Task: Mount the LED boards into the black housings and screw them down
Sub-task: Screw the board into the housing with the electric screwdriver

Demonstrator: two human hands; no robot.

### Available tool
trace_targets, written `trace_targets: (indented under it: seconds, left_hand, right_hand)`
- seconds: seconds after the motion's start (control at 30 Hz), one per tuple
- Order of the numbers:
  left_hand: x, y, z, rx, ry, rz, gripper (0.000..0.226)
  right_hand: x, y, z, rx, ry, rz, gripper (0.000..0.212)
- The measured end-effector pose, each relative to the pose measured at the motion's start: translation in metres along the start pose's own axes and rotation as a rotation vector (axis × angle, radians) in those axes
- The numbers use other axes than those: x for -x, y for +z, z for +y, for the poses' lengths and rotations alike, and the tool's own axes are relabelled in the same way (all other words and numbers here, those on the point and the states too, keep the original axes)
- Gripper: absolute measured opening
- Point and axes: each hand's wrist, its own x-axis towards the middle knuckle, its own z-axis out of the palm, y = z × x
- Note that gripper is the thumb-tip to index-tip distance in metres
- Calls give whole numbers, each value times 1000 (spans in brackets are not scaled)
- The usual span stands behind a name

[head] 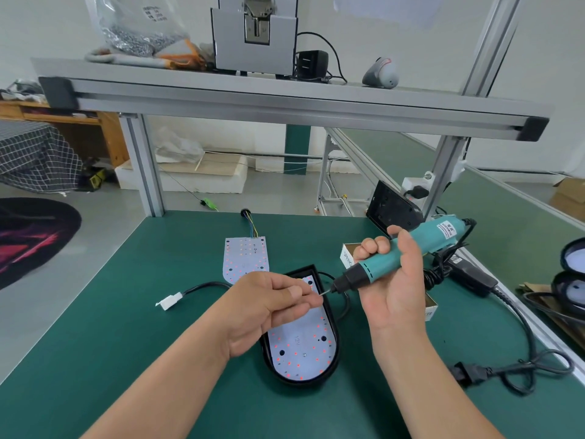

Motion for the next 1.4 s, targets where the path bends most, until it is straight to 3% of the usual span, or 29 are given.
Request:
trace_targets:
  seconds: [0.13, 0.3, 0.7, 1.4]
  left_hand:
    - [-1, 1, -2, -115, 31, 42, 24]
    - [0, 2, -2, -245, 59, 85, 15]
    - [1, 8, -9, -486, 183, -81, 23]
    - [-1, 5, -10, -524, 244, -102, 20]
  right_hand:
    - [2, 0, 0, -7, 8, 3, 11]
    - [2, 1, 1, -7, 14, 6, 13]
    - [1, 0, 0, 4, 5, -8, 14]
    - [0, -2, 4, 17, 25, -37, 12]
